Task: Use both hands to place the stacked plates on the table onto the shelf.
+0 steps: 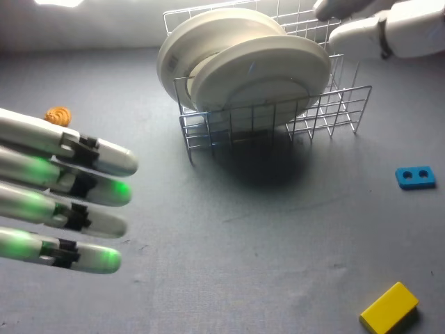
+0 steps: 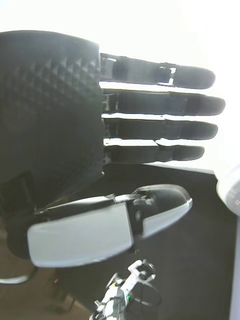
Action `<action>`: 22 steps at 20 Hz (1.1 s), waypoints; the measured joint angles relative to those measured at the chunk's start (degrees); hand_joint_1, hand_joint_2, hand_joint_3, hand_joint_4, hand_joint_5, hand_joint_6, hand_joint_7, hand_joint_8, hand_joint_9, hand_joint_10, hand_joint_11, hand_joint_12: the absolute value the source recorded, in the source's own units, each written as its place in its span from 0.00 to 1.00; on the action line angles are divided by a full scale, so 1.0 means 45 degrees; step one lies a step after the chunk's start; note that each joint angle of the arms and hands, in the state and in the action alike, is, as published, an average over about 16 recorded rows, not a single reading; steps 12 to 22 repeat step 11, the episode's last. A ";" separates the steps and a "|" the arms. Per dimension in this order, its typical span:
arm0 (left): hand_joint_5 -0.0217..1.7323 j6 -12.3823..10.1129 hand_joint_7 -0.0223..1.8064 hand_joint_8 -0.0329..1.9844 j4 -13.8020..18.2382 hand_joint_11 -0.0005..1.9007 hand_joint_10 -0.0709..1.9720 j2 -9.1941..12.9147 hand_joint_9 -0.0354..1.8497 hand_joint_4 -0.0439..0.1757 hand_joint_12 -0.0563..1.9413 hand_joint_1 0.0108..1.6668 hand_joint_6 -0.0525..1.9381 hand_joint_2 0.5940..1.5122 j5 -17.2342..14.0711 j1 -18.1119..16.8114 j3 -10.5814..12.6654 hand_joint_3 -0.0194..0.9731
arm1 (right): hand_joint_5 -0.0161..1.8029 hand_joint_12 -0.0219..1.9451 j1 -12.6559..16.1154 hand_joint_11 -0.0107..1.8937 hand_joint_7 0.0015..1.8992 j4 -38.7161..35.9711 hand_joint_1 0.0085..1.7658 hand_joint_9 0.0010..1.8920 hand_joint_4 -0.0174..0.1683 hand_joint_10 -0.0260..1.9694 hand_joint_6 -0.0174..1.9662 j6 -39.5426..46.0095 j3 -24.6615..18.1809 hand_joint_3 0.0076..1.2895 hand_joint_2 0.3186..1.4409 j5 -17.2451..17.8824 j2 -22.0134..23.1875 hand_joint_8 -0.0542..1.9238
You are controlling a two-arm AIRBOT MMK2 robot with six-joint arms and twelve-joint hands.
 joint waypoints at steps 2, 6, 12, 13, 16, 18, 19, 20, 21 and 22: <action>0.43 -0.0013 0.44 0.41 0.0143 0.38 0.42 -0.0005 0.43 0.39 0.45 0.04 0.40 0.62 -0.0039 0.0000 0.0035 0.03 | 0.54 0.78 -0.0220 0.42 0.55 -0.0058 0.28 0.54 0.10 0.41 0.37 0.0027 -0.0490 0.00 0.79 0.0339 0.0594 0.40; 0.62 -0.0034 0.63 0.61 0.0302 0.58 0.62 -0.0013 0.63 0.54 0.66 0.11 0.61 0.66 -0.0087 -0.0002 0.0076 0.03 | 0.65 0.87 -0.0674 0.59 0.64 -0.0170 0.26 0.65 0.11 0.62 0.57 0.0159 -0.1297 0.00 0.78 0.0908 0.1536 0.61; 0.84 -0.0051 0.86 0.89 0.0346 0.83 0.90 -0.0022 0.86 0.71 0.94 0.16 0.89 0.70 -0.0119 -0.0007 0.0124 0.03 | 0.77 0.98 -0.1016 0.80 0.76 -0.0223 0.22 0.77 0.12 0.90 0.86 0.0298 -0.1931 0.00 0.77 0.1326 0.2281 0.89; 0.84 -0.0051 0.86 0.89 0.0346 0.83 0.90 -0.0022 0.86 0.71 0.94 0.16 0.89 0.70 -0.0119 -0.0007 0.0124 0.03 | 0.77 0.98 -0.1016 0.80 0.76 -0.0223 0.22 0.77 0.12 0.90 0.86 0.0298 -0.1931 0.00 0.77 0.1326 0.2281 0.89; 0.84 -0.0051 0.86 0.89 0.0346 0.83 0.90 -0.0022 0.86 0.71 0.94 0.16 0.89 0.70 -0.0119 -0.0007 0.0124 0.03 | 0.77 0.98 -0.1016 0.80 0.76 -0.0223 0.22 0.77 0.12 0.90 0.86 0.0298 -0.1931 0.00 0.77 0.1326 0.2281 0.89; 0.84 -0.0051 0.86 0.89 0.0346 0.83 0.90 -0.0022 0.86 0.71 0.94 0.16 0.89 0.70 -0.0119 -0.0007 0.0124 0.03 | 0.77 0.98 -0.1016 0.80 0.76 -0.0223 0.22 0.77 0.12 0.90 0.86 0.0298 -0.1931 0.00 0.77 0.1326 0.2281 0.89; 0.84 -0.0051 0.86 0.89 0.0346 0.83 0.90 -0.0022 0.86 0.71 0.94 0.16 0.89 0.70 -0.0119 -0.0007 0.0124 0.03 | 0.77 0.98 -0.1016 0.80 0.76 -0.0223 0.22 0.77 0.12 0.90 0.86 0.0298 -0.1931 0.00 0.77 0.1326 0.2281 0.89; 0.84 -0.0051 0.86 0.89 0.0346 0.83 0.90 -0.0022 0.86 0.71 0.94 0.16 0.89 0.70 -0.0119 -0.0007 0.0124 0.03 | 0.77 0.98 -0.1016 0.80 0.76 -0.0223 0.22 0.77 0.12 0.90 0.86 0.0298 -0.1931 0.00 0.77 0.1326 0.2281 0.89; 0.84 -0.0051 0.86 0.89 0.0346 0.83 0.90 -0.0022 0.86 0.71 0.94 0.16 0.89 0.70 -0.0119 -0.0007 0.0124 0.03 | 0.77 0.98 -0.1016 0.80 0.76 -0.0223 0.22 0.77 0.12 0.90 0.86 0.0298 -0.1931 0.00 0.77 0.1326 0.2281 0.89; 0.84 -0.0051 0.86 0.89 0.0346 0.83 0.90 -0.0022 0.86 0.71 0.94 0.16 0.89 0.70 -0.0119 -0.0007 0.0124 0.03 | 0.77 0.98 -0.1016 0.80 0.76 -0.0223 0.22 0.77 0.12 0.90 0.86 0.0298 -0.1931 0.00 0.77 0.1326 0.2281 0.89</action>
